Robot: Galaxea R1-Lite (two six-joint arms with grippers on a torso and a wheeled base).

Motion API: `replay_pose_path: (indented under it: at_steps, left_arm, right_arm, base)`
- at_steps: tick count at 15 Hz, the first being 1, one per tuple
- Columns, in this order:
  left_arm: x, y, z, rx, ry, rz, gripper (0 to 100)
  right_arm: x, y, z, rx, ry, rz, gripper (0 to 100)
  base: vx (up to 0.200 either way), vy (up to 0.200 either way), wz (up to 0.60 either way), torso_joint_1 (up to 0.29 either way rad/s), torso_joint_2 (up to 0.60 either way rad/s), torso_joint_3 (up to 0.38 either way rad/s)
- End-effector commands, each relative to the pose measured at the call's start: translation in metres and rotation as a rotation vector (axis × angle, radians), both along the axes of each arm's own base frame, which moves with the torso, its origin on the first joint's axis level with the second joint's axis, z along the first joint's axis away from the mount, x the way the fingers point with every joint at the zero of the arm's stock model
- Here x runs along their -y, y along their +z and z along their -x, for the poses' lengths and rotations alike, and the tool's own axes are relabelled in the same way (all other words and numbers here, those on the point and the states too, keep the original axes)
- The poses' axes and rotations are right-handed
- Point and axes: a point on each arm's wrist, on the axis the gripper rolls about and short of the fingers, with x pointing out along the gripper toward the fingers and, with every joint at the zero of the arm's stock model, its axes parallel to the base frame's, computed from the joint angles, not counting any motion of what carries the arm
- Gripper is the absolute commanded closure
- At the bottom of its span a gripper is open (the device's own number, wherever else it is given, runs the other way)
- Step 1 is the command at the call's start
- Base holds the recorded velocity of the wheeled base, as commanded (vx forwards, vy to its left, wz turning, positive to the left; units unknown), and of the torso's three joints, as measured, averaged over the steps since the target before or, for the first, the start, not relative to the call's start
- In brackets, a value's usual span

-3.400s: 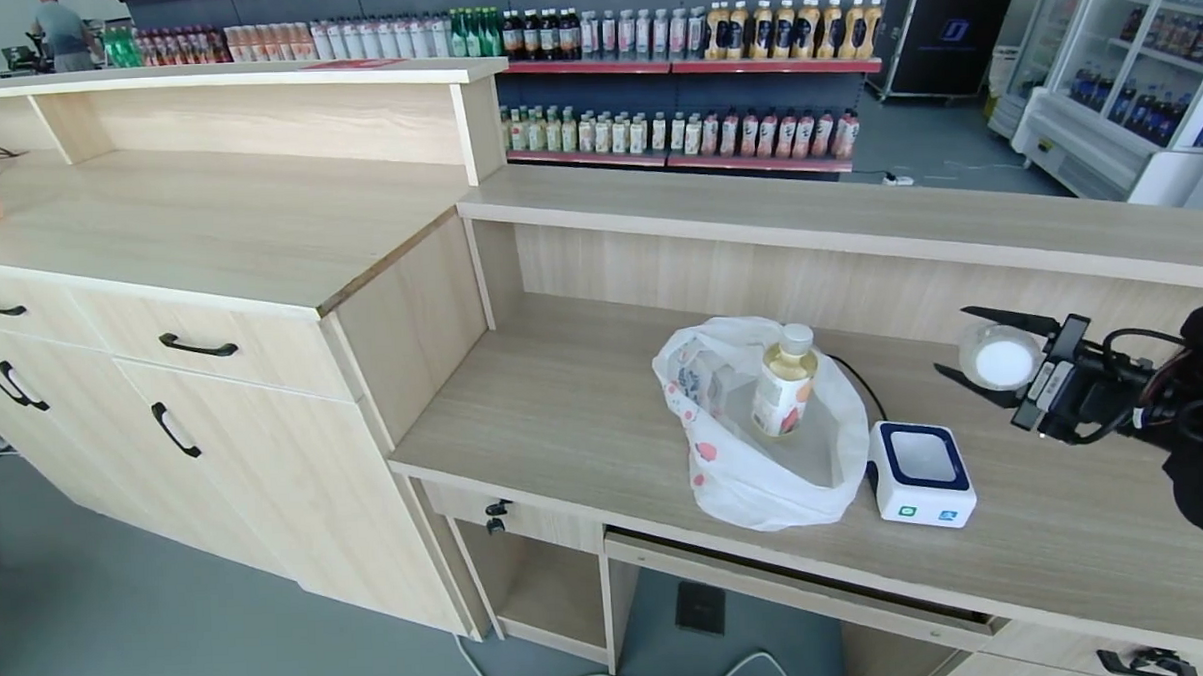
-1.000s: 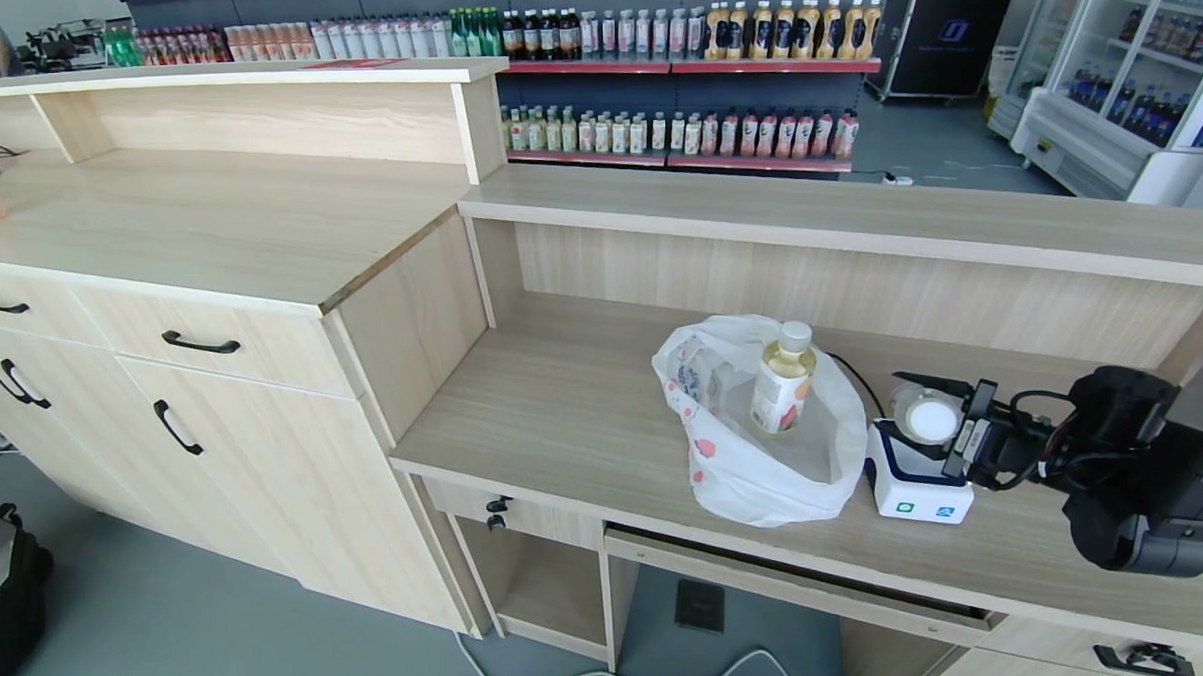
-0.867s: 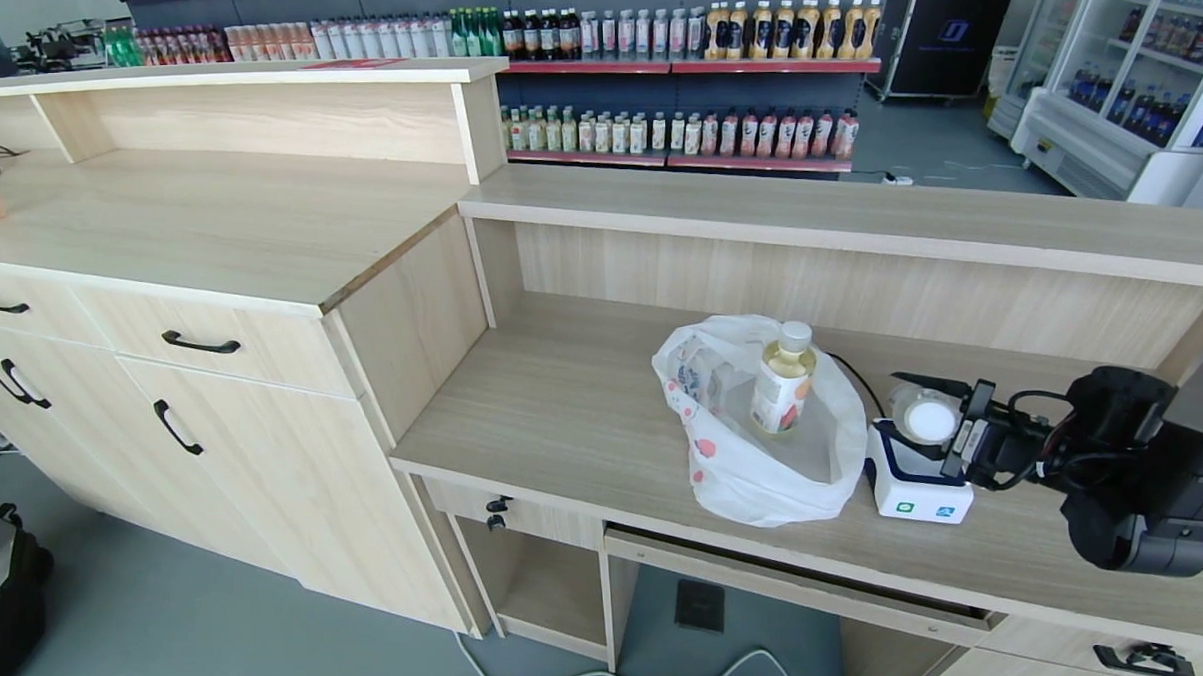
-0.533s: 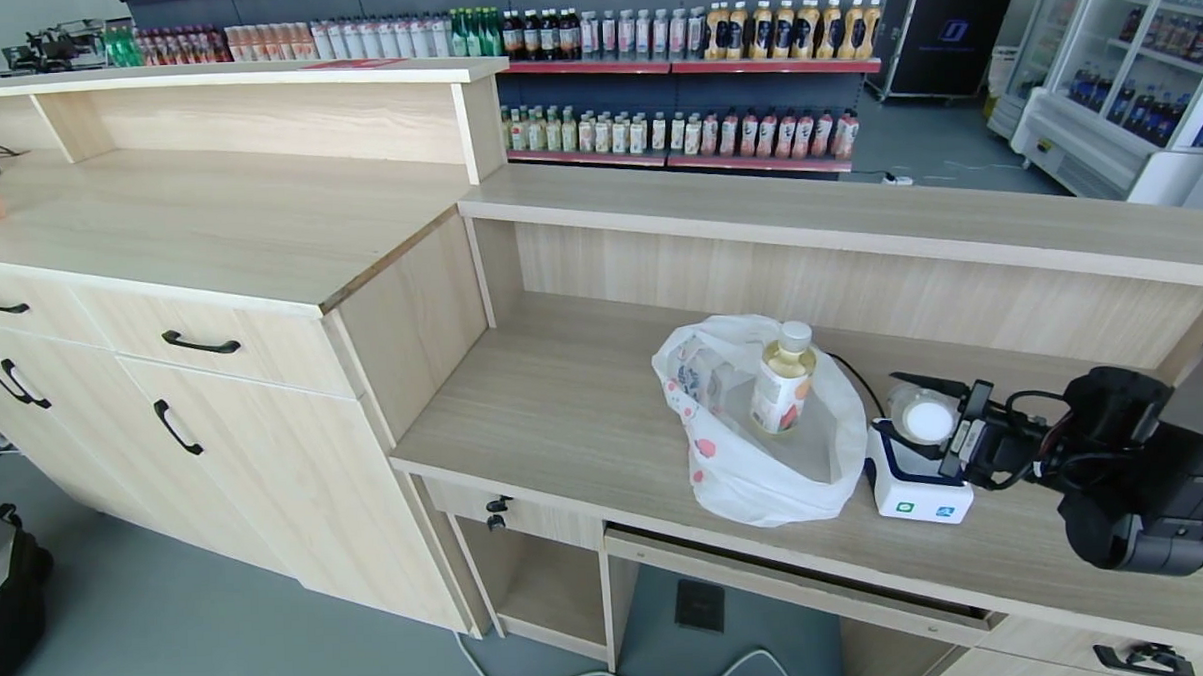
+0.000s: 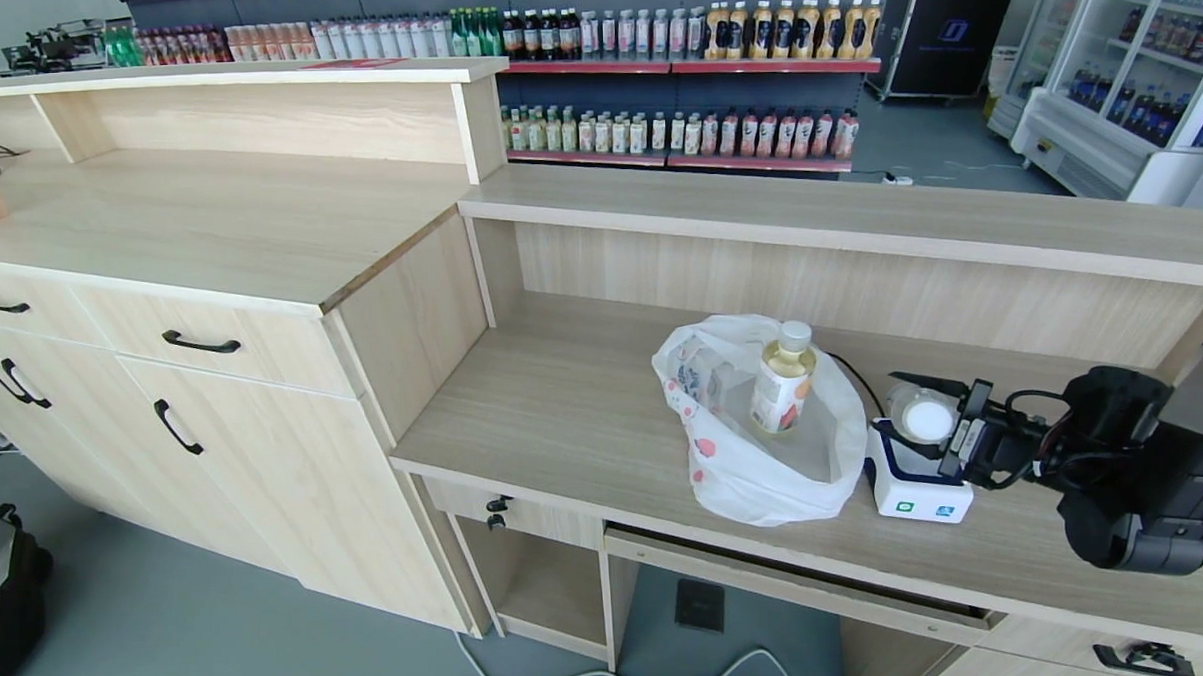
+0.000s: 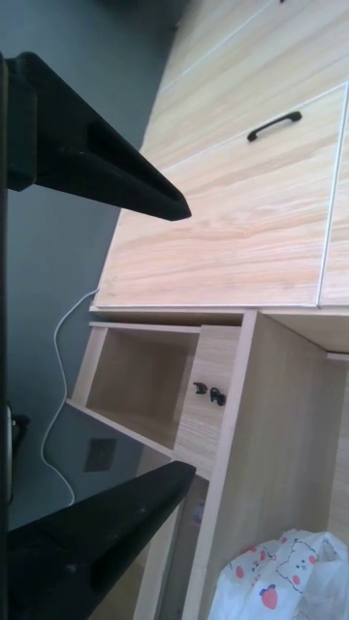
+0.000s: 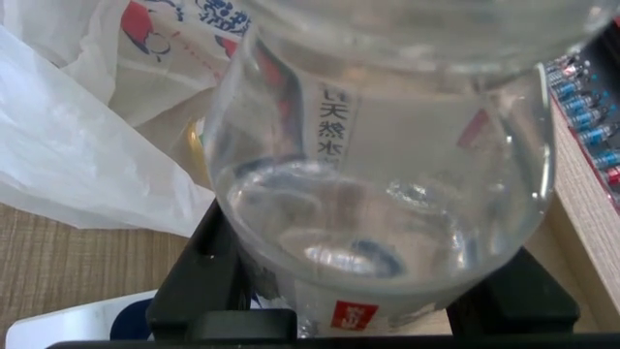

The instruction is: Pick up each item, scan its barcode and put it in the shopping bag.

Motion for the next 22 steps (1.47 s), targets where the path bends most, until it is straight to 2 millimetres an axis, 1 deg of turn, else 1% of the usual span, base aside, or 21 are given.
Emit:
replay_pose_path:
  at_steps: [1, 2, 3, 5, 6, 7, 8, 9, 10, 12, 13, 14, 15, 16, 17, 18, 19, 20, 21, 22]
  left_arm:
    - [0.000, 0.000, 0.000, 0.001, 0.001, 0.000, 0]
    - [0.000, 0.000, 0.000, 0.001, 0.001, 0.000, 0]
    - [0.000, 0.000, 0.000, -0.001, 0.001, 0.000, 0]
    - [0.000, 0.000, 0.000, 0.001, 0.001, 0.000, 0]
    - [0.000, 0.000, 0.000, 0.001, -0.001, 0.000, 0]
    - [0.000, 0.000, 0.000, 0.001, 0.001, 0.000, 0]
    - [0.000, 0.000, 0.000, 0.001, 0.001, 0.000, 0]
    - [0.000, 0.000, 0.000, 0.001, 0.001, 0.000, 0]
    - [0.000, 0.000, 0.000, 0.001, 0.001, 0.000, 0]
    - [0.000, 0.000, 0.000, 0.001, 0.001, 0.000, 0]
    - [0.000, 0.000, 0.000, -0.001, 0.001, 0.000, 0]
    - [0.000, 0.000, 0.000, 0.001, 0.001, 0.000, 0]
    - [0.000, 0.000, 0.000, 0.001, 0.001, 0.000, 0]
    - [0.000, 0.000, 0.000, 0.001, 0.001, 0.000, 0]
    - [0.000, 0.000, 0.000, 0.001, 0.001, 0.000, 0]
    - [0.000, 0.000, 0.000, -0.001, 0.001, 0.000, 0]
    - [0.000, 0.000, 0.000, 0.001, 0.001, 0.000, 0]
    - [0.000, 0.000, 0.000, -0.001, 0.001, 0.000, 0]
    - [0.000, 0.000, 0.000, 0.001, 0.001, 0.000, 0]
    - [0.000, 0.000, 0.000, -0.001, 0.001, 0.000, 0]
  right_arm:
    - [0.001, 0.011, 0.002, 0.015, -0.002, -0.007, 100]
    - [0.003, 0.042, 0.012, 0.020, -0.013, -0.050, 100]
    - [0.010, 0.072, 0.029, -0.058, -0.043, -0.126, 100]
    - [0.022, 0.108, 0.053, -0.175, -0.099, -0.216, 100]
    - [0.024, 0.141, 0.084, -0.330, -0.141, -0.333, 100]
    - [0.020, 0.159, 0.110, -0.462, -0.171, -0.435, 100]
    - [0.016, 0.171, 0.131, -0.542, -0.219, -0.508, 100]
    - [0.010, 0.180, 0.148, -0.588, -0.312, -0.574, 100]
    - [0.007, 0.182, 0.158, -0.617, -0.386, -0.628, 100]
    - [0.002, 0.182, 0.158, -0.598, -0.534, -0.683, 100]
    - [-0.008, 0.182, 0.154, -0.582, -0.635, -0.751, 100]
    - [-0.016, 0.181, 0.149, -0.559, -0.700, -0.819, 100]
    - [-0.030, 0.180, 0.138, -0.512, -0.777, -0.917, 100]
    - [-0.036, 0.179, 0.134, -0.487, -0.800, -0.960, 100]
    - [-0.049, 0.177, 0.126, -0.447, -0.806, -1.013, 100]
    - [-0.057, 0.170, 0.124, -0.426, -0.791, -0.983, 100]
    - [-0.058, 0.170, 0.124, -0.423, -0.789, -0.979, 100]
    - [-0.059, 0.167, 0.126, -0.360, -0.806, -0.829, 100]
    - [-0.058, 0.168, 0.126, -0.335, -0.814, -0.768, 100]
    - [-0.058, 0.167, 0.126, -0.322, -0.818, -0.743, 100]
  base:
    - [0.000, 0.000, 0.00, 0.000, 0.00, 0.000]
    - [0.000, 0.000, 0.00, 0.000, 0.00, 0.000]
    - [0.000, 0.000, 0.00, 0.000, 0.00, 0.000]
    - [0.000, 0.000, 0.00, 0.000, 0.00, 0.000]
    - [0.000, 0.000, 0.00, 0.000, 0.00, 0.000]
    - [0.000, 0.000, 0.00, 0.000, 0.00, 0.000]
    - [0.000, 0.000, 0.00, 0.000, 0.00, 0.000]
    - [0.000, 0.000, 0.00, 0.000, 0.00, 0.000]
    - [0.000, 0.000, 0.00, 0.000, 0.00, 0.000]
    - [0.000, 0.000, 0.00, 0.000, 0.00, 0.000]
    - [0.000, 0.000, 0.00, 0.000, 0.00, 0.000]
    - [0.000, 0.000, 0.00, 0.000, 0.00, 0.000]
    - [0.000, 0.000, 0.00, 0.000, 0.00, 0.000]
    - [0.000, 0.000, 0.00, 0.000, 0.00, 0.000]
    - [0.000, 0.000, 0.00, 0.000, 0.00, 0.000]
    - [0.000, 0.000, 0.00, 0.000, 0.00, 0.000]
    - [0.000, 0.000, 0.00, 0.000, 0.00, 0.000]
    - [0.000, 0.000, 0.00, 0.000, 0.00, 0.000]
    - [0.000, 0.000, 0.00, 0.000, 0.00, 0.000]
    - [0.000, 0.000, 0.00, 0.000, 0.00, 0.000]
